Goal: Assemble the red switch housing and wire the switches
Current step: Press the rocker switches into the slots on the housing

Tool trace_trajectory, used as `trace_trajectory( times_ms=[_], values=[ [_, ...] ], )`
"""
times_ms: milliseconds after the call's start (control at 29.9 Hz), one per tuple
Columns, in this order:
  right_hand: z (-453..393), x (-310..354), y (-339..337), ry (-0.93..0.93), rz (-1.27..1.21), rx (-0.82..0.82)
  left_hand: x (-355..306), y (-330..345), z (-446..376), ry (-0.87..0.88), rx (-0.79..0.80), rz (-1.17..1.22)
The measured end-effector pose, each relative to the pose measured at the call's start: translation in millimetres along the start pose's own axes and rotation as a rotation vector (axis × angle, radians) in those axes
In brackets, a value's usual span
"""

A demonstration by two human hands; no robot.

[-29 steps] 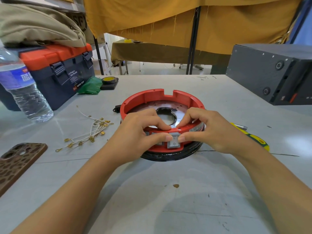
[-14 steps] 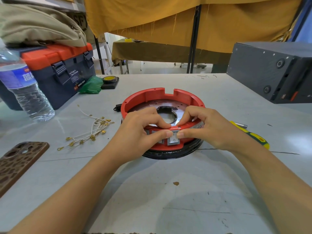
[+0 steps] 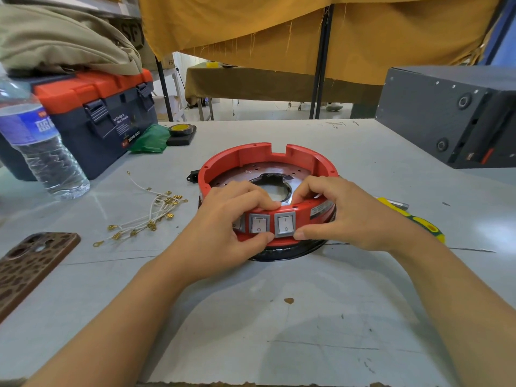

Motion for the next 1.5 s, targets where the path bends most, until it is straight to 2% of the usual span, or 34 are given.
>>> trace_trajectory(
  times_ms=[201, 970, 1204, 1505],
  values=[
    [-1.8, -1.6, 3.2, -0.017, 0.023, -0.037, -0.5, 3.1, 0.3, -0.018, 0.031, -0.032],
    [-5.2, -3.9, 5.2, 0.018, -0.018, -0.040, -2.7, 8.4, -1.5, -0.031, -0.023, -0.066],
    [-1.2, -5.2, -0.4, 0.023, -0.085, -0.058, 1.8, -3.6, -0.3, -0.061, -0.048, 0.128],
    [-1.8, -4.4, 1.1, 0.048, -0.104, -0.084, 15.0, -16.8, 0.0, -0.106, -0.089, 0.164]
  ],
)
Point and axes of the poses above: each hand's wrist, its own z-axis away from the middle knuckle, its own y-axis out of the palm, x = y × z, the point moved 5 cm from there along -z, towards the middle knuckle, and after that the axes turned 13 degrees about z, right-handed, at the moved point
